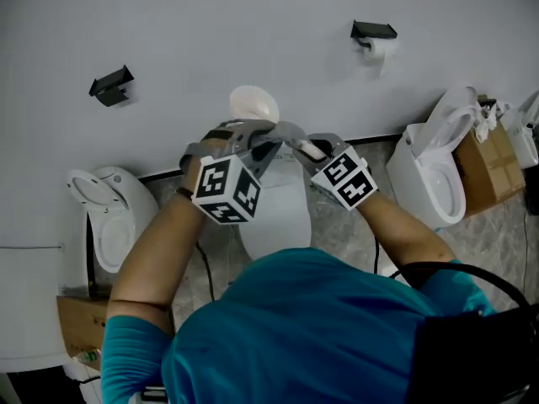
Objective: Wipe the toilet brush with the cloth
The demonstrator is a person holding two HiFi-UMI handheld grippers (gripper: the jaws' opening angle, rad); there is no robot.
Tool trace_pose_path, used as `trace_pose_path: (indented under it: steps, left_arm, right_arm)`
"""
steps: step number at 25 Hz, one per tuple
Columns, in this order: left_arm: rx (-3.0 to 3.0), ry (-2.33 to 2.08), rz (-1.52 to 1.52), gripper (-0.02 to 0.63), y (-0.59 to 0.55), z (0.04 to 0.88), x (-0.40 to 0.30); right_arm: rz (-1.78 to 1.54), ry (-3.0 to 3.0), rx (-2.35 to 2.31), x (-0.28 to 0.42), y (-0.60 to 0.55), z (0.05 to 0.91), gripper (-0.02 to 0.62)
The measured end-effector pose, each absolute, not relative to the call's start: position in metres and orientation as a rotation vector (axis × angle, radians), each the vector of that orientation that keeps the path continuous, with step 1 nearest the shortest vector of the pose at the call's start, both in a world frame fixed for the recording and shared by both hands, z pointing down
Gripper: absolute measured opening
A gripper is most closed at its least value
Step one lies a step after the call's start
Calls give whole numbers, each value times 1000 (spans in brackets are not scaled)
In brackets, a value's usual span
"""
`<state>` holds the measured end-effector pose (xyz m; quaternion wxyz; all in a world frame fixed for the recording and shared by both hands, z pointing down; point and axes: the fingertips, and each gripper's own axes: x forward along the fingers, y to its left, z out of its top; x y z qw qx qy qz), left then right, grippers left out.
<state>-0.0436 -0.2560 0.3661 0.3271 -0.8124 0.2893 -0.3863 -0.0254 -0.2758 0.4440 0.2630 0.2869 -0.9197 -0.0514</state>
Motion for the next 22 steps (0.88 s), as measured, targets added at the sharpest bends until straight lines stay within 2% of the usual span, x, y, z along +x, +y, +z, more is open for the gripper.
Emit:
trace_pose_path:
  steps: [7, 22]
  left_arm:
    - [-1629, 381, -1285, 37, -261, 415, -19]
    - [-1478, 336, -1312, 37, -274, 416, -26]
  right_arm:
    - [-184, -2447, 726, -46, -274, 453, 72]
    - [-200, -2461, 752, -43, -275, 443, 72]
